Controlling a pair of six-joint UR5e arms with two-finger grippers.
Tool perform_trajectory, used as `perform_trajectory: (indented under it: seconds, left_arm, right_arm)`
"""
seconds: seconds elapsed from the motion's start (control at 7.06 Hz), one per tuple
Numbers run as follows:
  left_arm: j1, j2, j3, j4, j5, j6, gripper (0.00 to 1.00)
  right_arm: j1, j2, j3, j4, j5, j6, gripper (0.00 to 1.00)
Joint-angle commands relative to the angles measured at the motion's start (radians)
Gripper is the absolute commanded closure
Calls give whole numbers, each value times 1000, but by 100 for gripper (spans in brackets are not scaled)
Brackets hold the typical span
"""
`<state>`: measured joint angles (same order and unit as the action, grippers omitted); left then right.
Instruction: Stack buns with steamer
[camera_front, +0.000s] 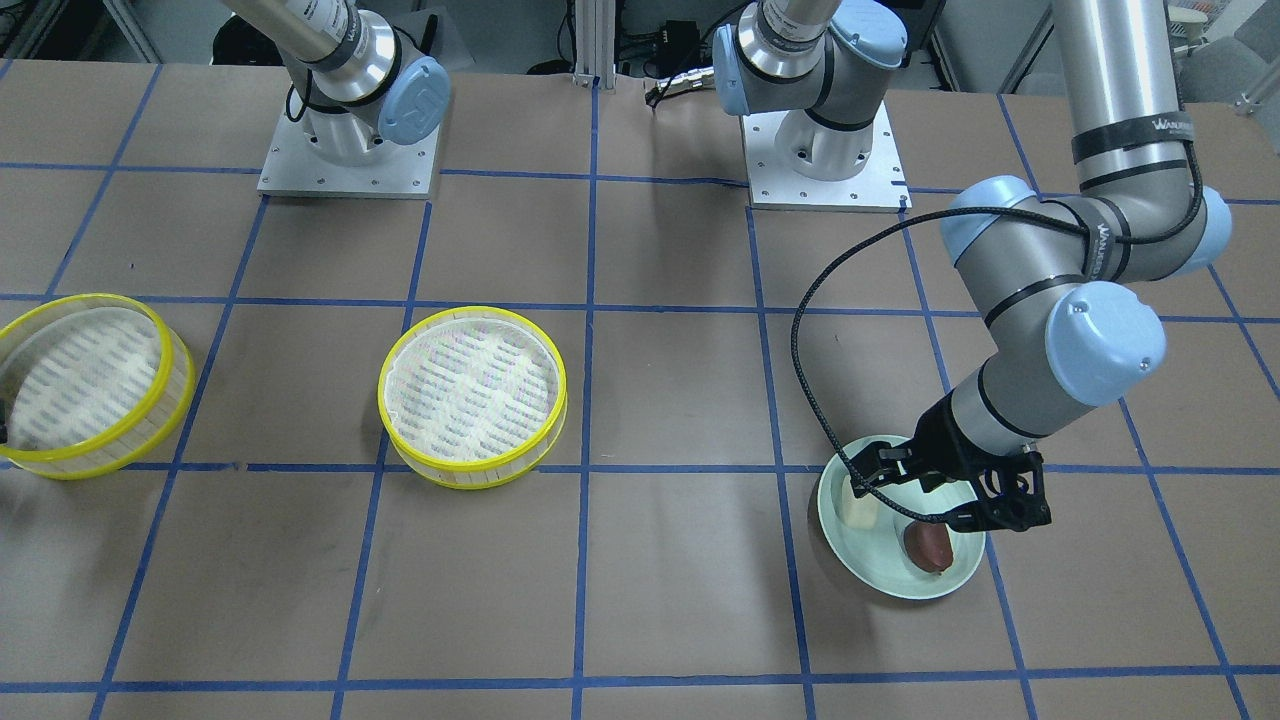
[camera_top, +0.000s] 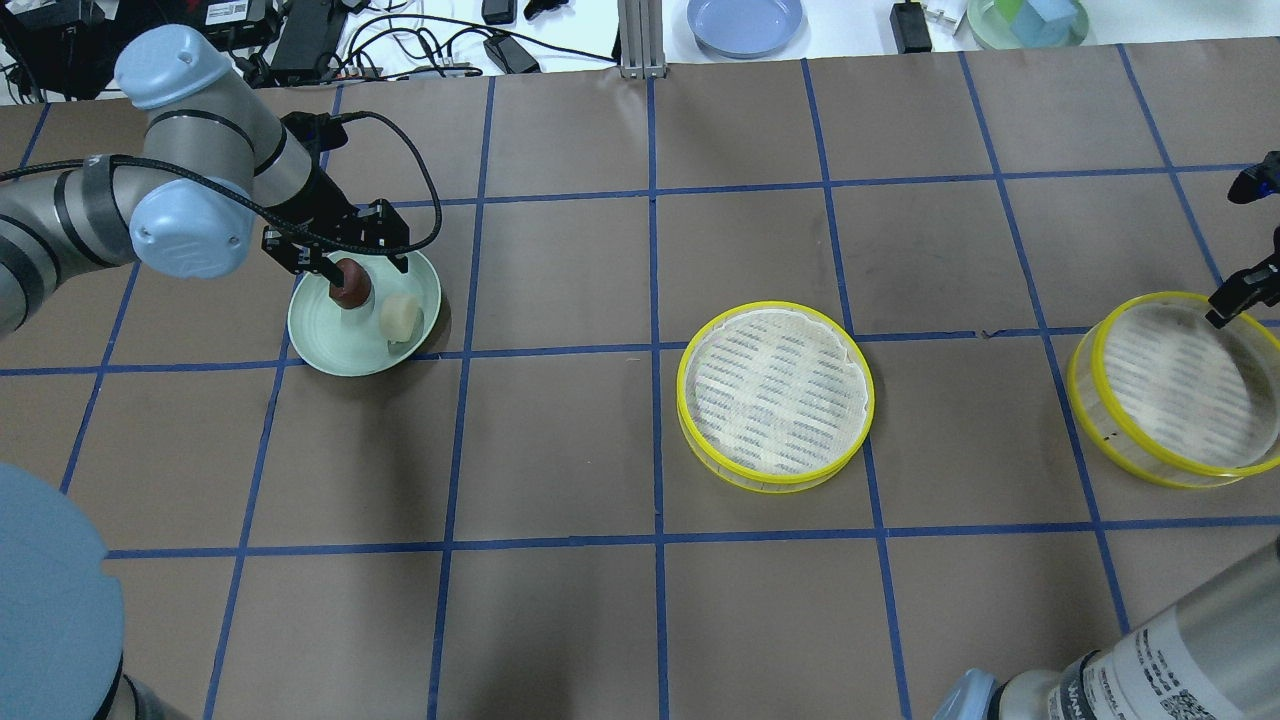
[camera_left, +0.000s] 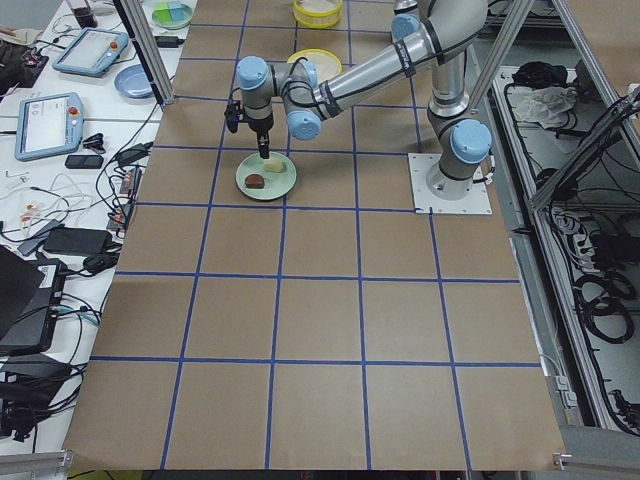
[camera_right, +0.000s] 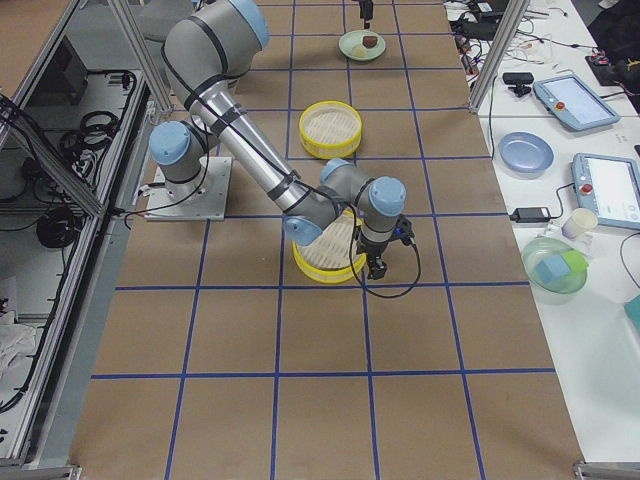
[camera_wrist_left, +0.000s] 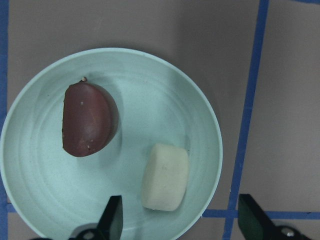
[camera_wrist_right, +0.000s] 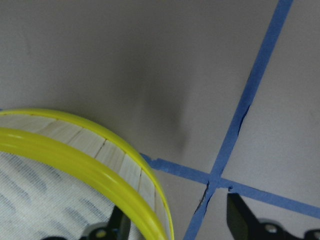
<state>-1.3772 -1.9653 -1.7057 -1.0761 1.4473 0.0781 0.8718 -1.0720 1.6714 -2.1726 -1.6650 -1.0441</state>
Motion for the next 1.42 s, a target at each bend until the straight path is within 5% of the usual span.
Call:
perform_trajectory:
  seconds: [0.0,0.42,0.57,0.71,1.28]
  left_arm:
    - [0,-67,-2,27,4,8,21]
    - [0,-98,-2,16,7,12,26]
    - [0,-104,-2,13,7,12,48]
    - [0,-106,-2,13,7,14,99]
    - [-31,-28,75,15,8,-55,100]
  right_arm:
    - [1,3,4,2,-21,-7,82]
    - [-1,-17,4,51,-18,-1,97]
    - [7,-41,4,80,-10,7,97]
    - [27,-80,2,132,-7,33,96]
    - [217,-229,4,366,-19,345,97]
